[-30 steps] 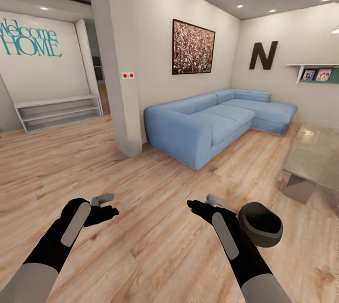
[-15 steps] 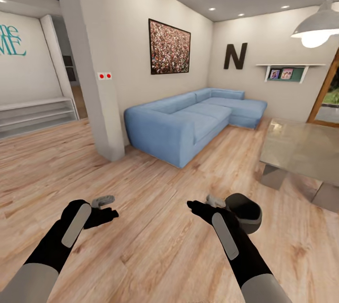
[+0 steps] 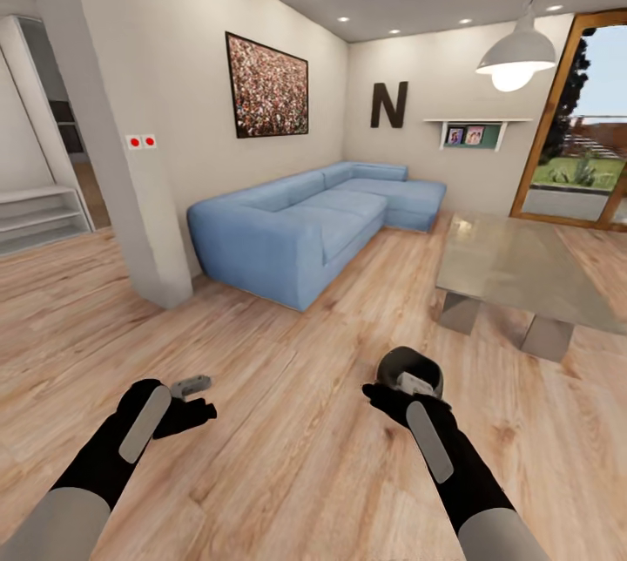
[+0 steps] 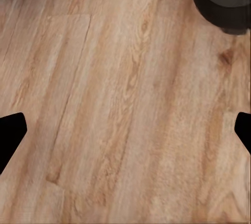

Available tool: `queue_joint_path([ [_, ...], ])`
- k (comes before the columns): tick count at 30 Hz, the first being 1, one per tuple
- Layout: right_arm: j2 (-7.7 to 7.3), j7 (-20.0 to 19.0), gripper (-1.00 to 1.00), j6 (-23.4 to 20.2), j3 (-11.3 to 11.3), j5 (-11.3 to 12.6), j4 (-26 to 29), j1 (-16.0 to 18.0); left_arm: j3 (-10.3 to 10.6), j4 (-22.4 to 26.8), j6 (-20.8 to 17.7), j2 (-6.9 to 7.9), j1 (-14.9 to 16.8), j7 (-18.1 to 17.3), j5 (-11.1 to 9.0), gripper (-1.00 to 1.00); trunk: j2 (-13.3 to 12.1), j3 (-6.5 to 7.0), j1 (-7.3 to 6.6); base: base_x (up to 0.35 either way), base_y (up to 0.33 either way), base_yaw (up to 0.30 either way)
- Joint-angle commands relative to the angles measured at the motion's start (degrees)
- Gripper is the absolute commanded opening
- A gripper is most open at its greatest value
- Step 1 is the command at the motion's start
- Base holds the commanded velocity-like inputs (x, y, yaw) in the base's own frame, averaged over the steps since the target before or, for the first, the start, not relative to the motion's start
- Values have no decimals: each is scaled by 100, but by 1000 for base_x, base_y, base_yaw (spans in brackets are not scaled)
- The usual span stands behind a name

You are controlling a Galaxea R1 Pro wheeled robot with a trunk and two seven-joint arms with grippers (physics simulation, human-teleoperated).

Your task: Place each of the two pumpkins and all three candles from the living room inside a cabinet in the living room (use any cabinet), then make sure every cabinet is closed, and position the cauldron so it is next to a table in the living room.

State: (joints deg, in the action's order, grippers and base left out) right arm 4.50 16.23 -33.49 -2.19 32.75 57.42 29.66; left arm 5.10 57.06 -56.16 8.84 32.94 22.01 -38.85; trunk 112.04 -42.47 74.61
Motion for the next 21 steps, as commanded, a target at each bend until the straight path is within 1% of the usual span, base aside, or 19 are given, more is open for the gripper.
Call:
queue_joint_path([
  [1, -1, 56, 100, -8, -7, 61, 3, 5, 17, 5, -9, 9, 2, 58, -62, 100, 3, -8, -1, 0, 14, -280],
  [6, -9, 70, 100, -16, -1, 65, -2, 5, 17, -2, -9, 6, 2, 58, -62, 100, 3, -20, -1, 7, 77, -275],
  [9, -11, 66, 100, -14, -1, 65, -3, 5, 17, -20, -9, 8, 2, 58, -62, 100, 3, -29, -1, 111, 118, -273],
  [21, -11, 58, 100, -9, -1, 65, -41, 5, 30, 16, -9, 4, 2, 56, -62, 100, 3, -67, -1, 217, 180, -272],
])
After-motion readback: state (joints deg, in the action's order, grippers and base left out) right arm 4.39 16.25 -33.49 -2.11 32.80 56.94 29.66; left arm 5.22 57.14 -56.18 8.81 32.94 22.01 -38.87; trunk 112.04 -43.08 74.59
